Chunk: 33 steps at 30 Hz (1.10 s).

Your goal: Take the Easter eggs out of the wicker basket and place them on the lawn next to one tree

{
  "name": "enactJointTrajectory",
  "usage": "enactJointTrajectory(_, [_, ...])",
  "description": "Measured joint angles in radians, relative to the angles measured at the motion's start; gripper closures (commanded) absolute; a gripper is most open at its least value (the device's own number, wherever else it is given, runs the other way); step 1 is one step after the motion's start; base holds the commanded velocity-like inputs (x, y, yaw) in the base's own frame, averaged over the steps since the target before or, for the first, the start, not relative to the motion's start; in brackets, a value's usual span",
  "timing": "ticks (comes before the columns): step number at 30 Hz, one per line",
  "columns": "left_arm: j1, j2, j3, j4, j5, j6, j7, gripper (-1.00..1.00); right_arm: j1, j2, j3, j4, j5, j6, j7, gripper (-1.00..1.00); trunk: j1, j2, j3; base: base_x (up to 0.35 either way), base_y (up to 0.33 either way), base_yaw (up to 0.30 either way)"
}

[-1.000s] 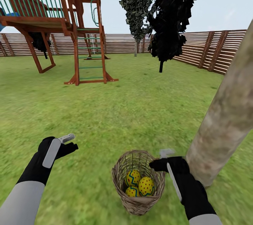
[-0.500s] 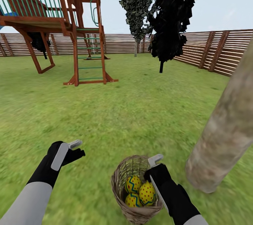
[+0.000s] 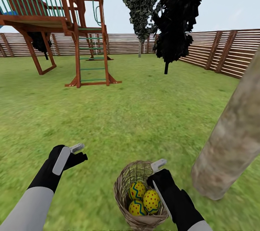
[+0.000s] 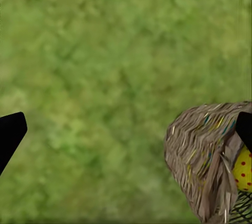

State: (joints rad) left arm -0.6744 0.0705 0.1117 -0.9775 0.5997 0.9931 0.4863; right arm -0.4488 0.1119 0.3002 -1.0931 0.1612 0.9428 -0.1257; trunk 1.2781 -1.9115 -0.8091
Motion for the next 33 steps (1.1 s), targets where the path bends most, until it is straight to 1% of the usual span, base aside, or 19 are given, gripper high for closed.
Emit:
enactJointTrajectory(4, [0.0, 0.0, 0.0, -0.001, 0.0, 0.0, 0.0, -1.0, 0.0, 0.0, 0.0, 0.002, 0.0, 0.0, 0.0, -1.0, 0.0, 0.0, -0.006, 0.0, 0.0, 0.065])
enactJointTrajectory(8, [0.0, 0.0, 0.0, 0.0, 0.001, 0.0, 0.0, -1.0, 0.0, 0.0, 0.001, 0.039, 0.0, -0.001, 0.0, -1.0, 0.0, 0.0, -0.012, 0.0, 0.0, 0.072])
enactJointTrajectory(11, [0.0, 0.0, 0.0, -0.001, 0.0, 0.0, 0.0, -1.0, 0.0, 0.0, 0.001, 0.044, 0.0, -0.004, 0.001, -1.0, 0.0, 0.0, -0.017, 0.0, 0.0, 0.072])
enactJointTrajectory(16, [-0.001, 0.001, 0.002, -0.01, 0.0, 0.001, 0.001, -1.0, 0.0, -0.001, 0.001, 0.046, 0.001, -0.063, 0.001, -1.0, 0.0, 0.0, -0.025, 0.0, 0.0, 0.073])
enactJointTrajectory(19, [-0.001, 0.006, 0.007, -0.047, 0.001, 0.003, 0.001, -1.0, 0.0, -0.001, 0.002, 0.043, 0.002, -0.077, 0.001, -1.0, 0.0, 0.0, -0.03, 0.0, 0.0, 0.088])
enactJointTrajectory(20, [-0.002, 0.007, 0.006, -0.107, 0.002, 0.006, 0.002, -1.0, 0.0, -0.001, 0.006, 0.039, 0.004, -0.082, 0.002, -1.0, 0.0, 0.0, -0.031, 0.0, 0.0, 0.106])
enactJointTrajectory(22, [-0.002, 0.006, 0.006, -0.159, 0.002, 0.01, 0.003, -1.0, 0.0, -0.002, 0.026, 0.037, 0.006, -0.088, 0.002, -1.0, 0.0, 0.0, -0.034, 0.0, 0.0, 0.11])
enactJointTrajectory(25, [-0.002, 0.004, 0.007, -0.233, 0.003, 0.012, 0.003, -1.0, 0.0, -0.003, 0.076, 0.036, 0.009, -0.093, 0.002, -1.0, 0.0, 0.0, -0.039, 0.0, 0.0, 0.114])
enactJointTrajectory(27, [-0.002, 0.003, 0.007, -0.271, 0.01, 0.013, 0.003, -1.0, 0.0, -0.003, 0.107, 0.036, 0.01, -0.094, 0.001, -1.0, 0.0, 0.0, -0.042, 0.0, 0.0, 0.115])
enactJointTrajectory(29, [-0.003, 0.002, 0.007, -0.3, 0.034, 0.013, 0.003, -1.0, 0.0, -0.002, 0.134, 0.035, 0.01, -0.095, 0.001, -1.0, 0.0, 0.0, -0.045, 0.0, 0.0, 0.115])
enactJointTrajectory(33, [-0.003, 0.01, 0.01, -0.317, 0.087, 0.014, 0.003, -1.0, 0.0, -0.004, 0.168, 0.036, 0.011, -0.095, 0.001, -1.0, 0.0, 0.0, -0.051, 0.0, 0.0, 0.115])
